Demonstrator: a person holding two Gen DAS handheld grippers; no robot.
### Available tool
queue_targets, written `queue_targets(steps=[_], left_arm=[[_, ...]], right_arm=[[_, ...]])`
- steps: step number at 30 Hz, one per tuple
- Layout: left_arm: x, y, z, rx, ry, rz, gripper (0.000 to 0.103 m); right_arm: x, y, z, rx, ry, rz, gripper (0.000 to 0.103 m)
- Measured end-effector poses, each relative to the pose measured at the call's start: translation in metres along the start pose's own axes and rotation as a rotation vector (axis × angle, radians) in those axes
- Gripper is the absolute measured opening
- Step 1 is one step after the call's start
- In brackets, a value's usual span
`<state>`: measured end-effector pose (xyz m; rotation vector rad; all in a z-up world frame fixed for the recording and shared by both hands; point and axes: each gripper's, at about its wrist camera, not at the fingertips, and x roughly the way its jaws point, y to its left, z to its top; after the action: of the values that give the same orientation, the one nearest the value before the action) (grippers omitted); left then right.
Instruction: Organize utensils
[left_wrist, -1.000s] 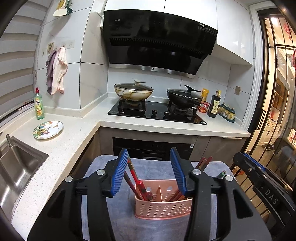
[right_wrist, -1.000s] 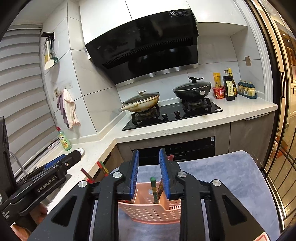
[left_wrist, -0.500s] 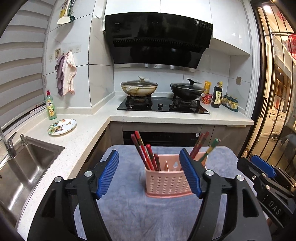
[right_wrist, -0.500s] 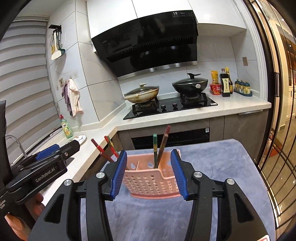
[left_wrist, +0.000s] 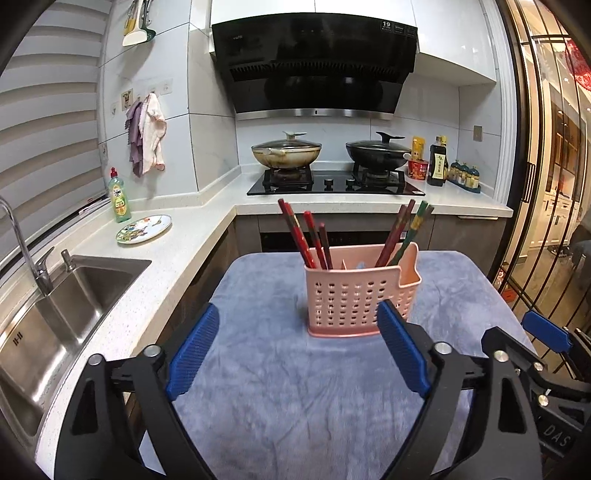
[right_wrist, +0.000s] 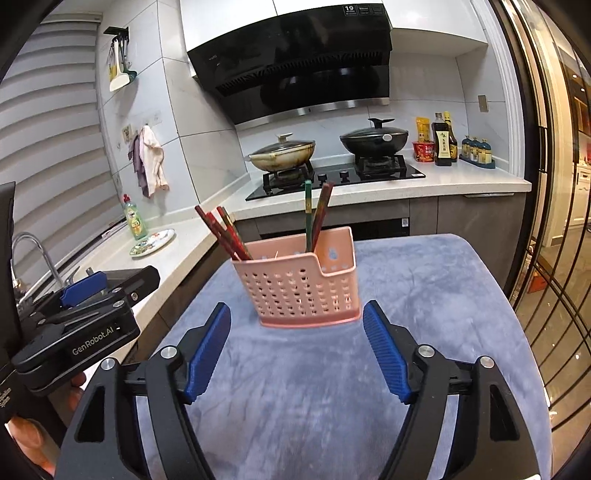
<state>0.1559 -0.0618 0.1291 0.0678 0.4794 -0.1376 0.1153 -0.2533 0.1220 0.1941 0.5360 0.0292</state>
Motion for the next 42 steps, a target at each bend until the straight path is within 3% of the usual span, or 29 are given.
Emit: queue_targets(steps=[9,12,19,20,21,42], left_arm=[[-0.007,0.001,-0.032,-0.001,0.052,0.006,0.086],[-0.008,0.002,-0.039,-0.005,0.061,0.004,0.089],[-0.009,0.004,-0.053,-0.028,0.092,0.003,0.093],[-0.008,0.004,-0.054,-0.031,0.097,0.003,0.093],[-0.008,0.005,-0.055,-0.034,0.102,0.004,0.093],[0.022,0.002,-0.052,-0.036,0.203,0.004,0.096]], right_arm=[[-0.005,-0.004,-0.032,0.030,0.045,-0.025,0.075],[-0.007,-0.004,-0.037,0.030,0.043,-0.039,0.083],[-0.009,-0.005,-0.046,0.040,0.044,-0.076,0.088],[-0.009,-0.005,-0.047,0.036,0.045,-0.086,0.096],[-0.009,-0.006,-0.047,0.037,0.043,-0.088,0.097],[0.017,-0.016,-0.037,0.020,0.091,-0.134,0.097]])
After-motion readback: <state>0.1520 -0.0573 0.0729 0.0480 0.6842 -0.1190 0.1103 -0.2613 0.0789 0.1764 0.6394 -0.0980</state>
